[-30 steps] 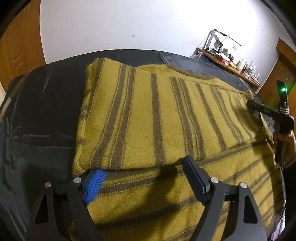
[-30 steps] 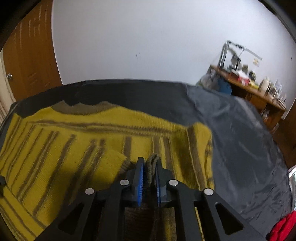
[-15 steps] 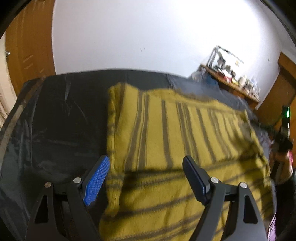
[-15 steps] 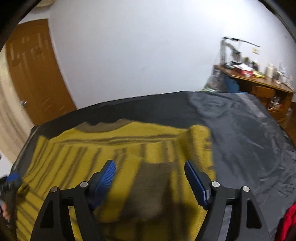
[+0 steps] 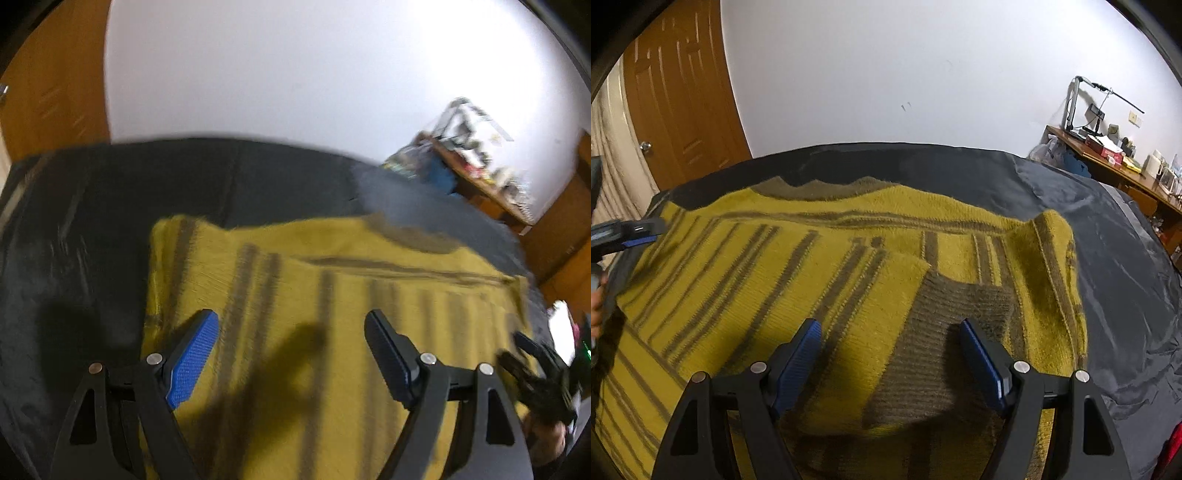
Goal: Fold clothes
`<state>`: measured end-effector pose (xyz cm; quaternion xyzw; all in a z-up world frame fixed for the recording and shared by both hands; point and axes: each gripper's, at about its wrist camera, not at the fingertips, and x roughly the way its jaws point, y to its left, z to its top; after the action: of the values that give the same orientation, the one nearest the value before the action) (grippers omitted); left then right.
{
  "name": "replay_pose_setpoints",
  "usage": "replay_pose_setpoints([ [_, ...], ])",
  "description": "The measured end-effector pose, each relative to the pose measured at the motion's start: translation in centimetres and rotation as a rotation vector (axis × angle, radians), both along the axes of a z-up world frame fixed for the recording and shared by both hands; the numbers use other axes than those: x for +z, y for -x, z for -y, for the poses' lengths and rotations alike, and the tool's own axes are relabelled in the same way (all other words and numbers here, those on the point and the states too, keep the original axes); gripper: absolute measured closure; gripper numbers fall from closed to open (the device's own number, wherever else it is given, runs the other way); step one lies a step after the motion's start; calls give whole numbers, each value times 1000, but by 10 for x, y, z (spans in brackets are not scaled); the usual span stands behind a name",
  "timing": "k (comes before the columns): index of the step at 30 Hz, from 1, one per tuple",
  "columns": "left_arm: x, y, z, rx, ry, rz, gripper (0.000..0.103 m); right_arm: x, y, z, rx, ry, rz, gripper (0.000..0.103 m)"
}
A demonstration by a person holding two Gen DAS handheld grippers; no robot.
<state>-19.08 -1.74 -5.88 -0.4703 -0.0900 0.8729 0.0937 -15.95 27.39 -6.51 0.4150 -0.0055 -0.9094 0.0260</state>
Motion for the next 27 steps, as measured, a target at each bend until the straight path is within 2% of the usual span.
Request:
replay_pose_setpoints([
  [8,-7,0,-11,-22,136,-56,19,-3,4,9,21,-62,23,16],
  [12,-2,-4,-10,-16,136,-40,19,0,1,7,9,-59,19,16],
  [15,9,-26,-7,-36,155,-64,19,8,-9,2,-32,-54,-1,16],
  [18,15,-48,-5,-67,181,-86,19,15,-18,-2,-22,-22,-10,16],
  [20,11,-52,-1,-70,193,-76,19,13,-19,-2,-1,-7,11,16],
  [23,1,-54,5,-65,207,-54,19,1,-17,6,26,-65,29,13],
  [27,-1,-53,8,-63,196,-43,17,0,-16,7,24,-64,37,11],
])
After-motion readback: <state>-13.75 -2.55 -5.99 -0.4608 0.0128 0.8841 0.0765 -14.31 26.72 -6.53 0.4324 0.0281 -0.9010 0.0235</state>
